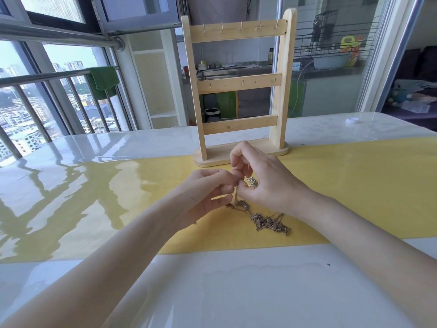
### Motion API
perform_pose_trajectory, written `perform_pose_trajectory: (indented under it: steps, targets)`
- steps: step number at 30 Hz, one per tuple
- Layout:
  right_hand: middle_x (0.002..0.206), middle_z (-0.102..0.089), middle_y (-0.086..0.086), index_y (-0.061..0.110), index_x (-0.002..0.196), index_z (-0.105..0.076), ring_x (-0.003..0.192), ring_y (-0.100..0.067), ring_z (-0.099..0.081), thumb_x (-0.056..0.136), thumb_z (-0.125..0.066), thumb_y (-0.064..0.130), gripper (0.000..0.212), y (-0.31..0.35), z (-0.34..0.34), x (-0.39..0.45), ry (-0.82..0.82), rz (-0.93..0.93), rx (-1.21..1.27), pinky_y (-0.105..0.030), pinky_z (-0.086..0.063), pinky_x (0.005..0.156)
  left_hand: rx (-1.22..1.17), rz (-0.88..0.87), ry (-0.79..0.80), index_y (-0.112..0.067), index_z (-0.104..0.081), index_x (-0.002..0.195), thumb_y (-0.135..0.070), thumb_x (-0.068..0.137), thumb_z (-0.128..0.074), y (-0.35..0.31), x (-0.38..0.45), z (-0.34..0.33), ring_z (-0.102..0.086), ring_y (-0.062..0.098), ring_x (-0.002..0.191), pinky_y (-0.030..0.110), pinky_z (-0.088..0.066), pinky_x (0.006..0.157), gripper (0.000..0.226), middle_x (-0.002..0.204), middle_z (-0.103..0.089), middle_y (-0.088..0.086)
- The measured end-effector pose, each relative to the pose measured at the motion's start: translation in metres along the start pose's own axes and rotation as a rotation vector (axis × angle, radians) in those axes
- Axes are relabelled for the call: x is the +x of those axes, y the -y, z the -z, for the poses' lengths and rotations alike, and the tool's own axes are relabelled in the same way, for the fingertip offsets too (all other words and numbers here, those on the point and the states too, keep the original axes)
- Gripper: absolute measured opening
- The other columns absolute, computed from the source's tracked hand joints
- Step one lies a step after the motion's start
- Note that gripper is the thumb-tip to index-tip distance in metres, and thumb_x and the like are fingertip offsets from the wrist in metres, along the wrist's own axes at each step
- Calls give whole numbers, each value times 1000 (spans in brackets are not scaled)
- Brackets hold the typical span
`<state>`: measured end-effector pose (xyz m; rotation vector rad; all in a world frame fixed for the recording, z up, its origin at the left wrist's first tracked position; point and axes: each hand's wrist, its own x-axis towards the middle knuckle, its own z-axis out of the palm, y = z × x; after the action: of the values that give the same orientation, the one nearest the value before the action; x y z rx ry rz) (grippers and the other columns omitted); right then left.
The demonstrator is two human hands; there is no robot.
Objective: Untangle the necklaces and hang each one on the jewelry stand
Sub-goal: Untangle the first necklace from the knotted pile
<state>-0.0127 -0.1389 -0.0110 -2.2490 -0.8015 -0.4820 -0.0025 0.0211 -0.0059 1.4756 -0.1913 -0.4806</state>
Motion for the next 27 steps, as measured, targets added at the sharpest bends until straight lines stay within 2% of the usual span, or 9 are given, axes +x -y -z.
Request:
perform_pose_trajectory:
  steps: [3, 5, 7, 9, 12, 16, 20, 23, 27]
  targets:
    - [78, -48, 7, 24, 91, -38, 71, -6, -41, 75, -59, -2, 37, 3, 1, 1, -9, 2, 54, -17, -39, 65, -74, 28, 81, -7, -63, 94, -18, 75, -71, -1, 0, 4, -50, 6, 63, 13, -50, 61, 24, 76, -55, 2]
    - [76, -54, 3, 27, 89, -39, 71, -12, -47, 74, -59, 1, 36, 4, 2, 3, -30, -30, 168, -25, -44, 68, -162, 46, 122, -9, -58, 97, -17, 74, -70, -1, 0, 6, -53, 6, 63, 12, -51, 62, 27, 80, -58, 1]
    - [74, -57, 2, 26, 87, -40, 72, -17, -52, 73, -58, 4, 31, 4, 5, 4, -45, -74, 295, -33, -47, 73, -247, 75, 140, -11, -55, 98, -13, 76, -67, -2, 1, 6, -55, 6, 62, 12, -51, 62, 25, 81, -58, 1]
    - [74, -56, 5, 23, 87, -41, 73, -13, -53, 74, -58, 2, 31, 5, 7, 5, -37, -93, 362, -37, -47, 76, -300, 103, 129, -10, -58, 93, -11, 76, -67, -4, 1, 5, -55, 6, 59, 12, -51, 58, 19, 79, -58, 0]
    - [73, -55, 4, 25, 86, -40, 73, -12, -52, 75, -59, 0, 33, 6, 7, 5, -18, -90, 319, -40, -47, 77, -313, 131, 74, -8, -63, 86, -5, 79, -64, -5, 1, 1, -52, 6, 54, 12, -50, 54, 8, 74, -56, 1]
    - [71, -54, 4, 23, 85, -41, 70, -10, -51, 69, -58, 8, 27, 9, 6, 5, -33, -132, 403, -31, -48, 72, -313, 157, 45, -7, -63, 87, -4, 85, -61, -5, 1, 0, -53, 6, 53, 13, -52, 53, 4, 71, -55, 1]
    - [71, -53, 5, 17, 87, -42, 71, -9, -49, 69, -56, 8, 25, 8, 12, 2, 27, -223, 568, -15, -41, 65, -300, 206, 156, -5, -61, 93, -7, 78, -64, -9, -3, 1, -58, 6, 57, 13, -55, 57, 16, 70, -56, 4]
    - [72, -52, 4, 16, 88, -42, 72, -12, -48, 74, -60, 5, 25, 9, 11, 1, 94, -235, 571, -17, -42, 68, -205, 211, 155, -7, -59, 90, -6, 83, -60, -8, -5, 1, -56, 5, 53, 13, -53, 53, 7, 67, -54, 3]
    - [75, -50, -3, 14, 88, -41, 75, -19, -47, 82, -59, -8, 30, 9, 11, 4, 87, -214, 533, -23, -44, 71, -211, 190, 114, -12, -63, 86, -6, 85, -60, -8, -5, 0, -53, 3, 52, 10, -50, 51, 7, 67, -53, -2]
